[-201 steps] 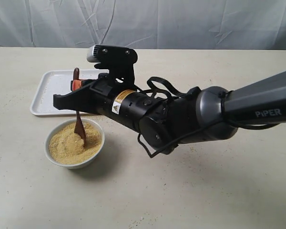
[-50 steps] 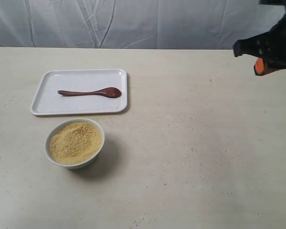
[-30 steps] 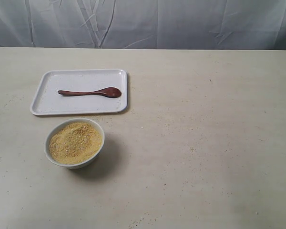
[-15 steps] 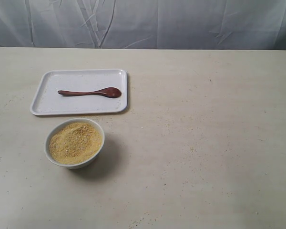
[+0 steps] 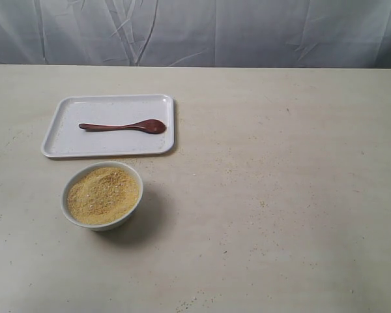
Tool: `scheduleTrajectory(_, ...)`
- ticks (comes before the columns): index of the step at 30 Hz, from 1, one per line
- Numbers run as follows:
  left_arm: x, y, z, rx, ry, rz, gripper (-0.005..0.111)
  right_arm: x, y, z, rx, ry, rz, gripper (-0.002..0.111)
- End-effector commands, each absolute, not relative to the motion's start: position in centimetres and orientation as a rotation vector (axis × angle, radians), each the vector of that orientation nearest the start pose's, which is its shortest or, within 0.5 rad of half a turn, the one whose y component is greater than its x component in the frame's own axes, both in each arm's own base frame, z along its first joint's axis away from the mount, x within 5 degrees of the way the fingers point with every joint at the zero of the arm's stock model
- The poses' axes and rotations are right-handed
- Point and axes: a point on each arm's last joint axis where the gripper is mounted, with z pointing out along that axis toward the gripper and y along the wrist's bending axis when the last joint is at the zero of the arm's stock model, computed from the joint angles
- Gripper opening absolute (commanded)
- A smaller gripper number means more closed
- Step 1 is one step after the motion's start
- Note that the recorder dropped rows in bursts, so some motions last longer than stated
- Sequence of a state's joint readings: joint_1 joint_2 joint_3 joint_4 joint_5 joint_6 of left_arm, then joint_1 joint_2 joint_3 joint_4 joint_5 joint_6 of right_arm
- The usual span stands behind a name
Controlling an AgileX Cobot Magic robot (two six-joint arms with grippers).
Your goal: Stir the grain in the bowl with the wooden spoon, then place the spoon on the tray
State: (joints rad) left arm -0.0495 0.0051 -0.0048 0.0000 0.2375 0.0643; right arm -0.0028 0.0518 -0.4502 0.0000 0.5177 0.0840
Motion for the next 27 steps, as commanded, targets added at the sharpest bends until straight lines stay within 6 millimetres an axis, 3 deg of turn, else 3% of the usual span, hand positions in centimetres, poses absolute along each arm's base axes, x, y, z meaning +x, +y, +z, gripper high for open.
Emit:
scheduleTrajectory(1,5.5,-0.3,19.2,0.102,1.719,0.005,0.000,1.9,-0.1,30.9,0.069,1.579,0.045,0.000)
scheduleTrajectory(6,5.5,-0.3,19.2,0.102,1.719,0.005,0.000,1.9,-0.1,30.9,0.069,1.579,0.045,0.000)
scheduleTrajectory(15,5.5,-0.3,19.2,0.102,1.719,0.005,0.000,2.2,0.0,29.0,0.073,1.620,0.054,0.000)
scheduleTrajectory(27,5.5,-0.3,19.2,0.102,1.719,0.005,0.000,4.5,-0.2,22.8,0.053,1.747,-0.003,0.000)
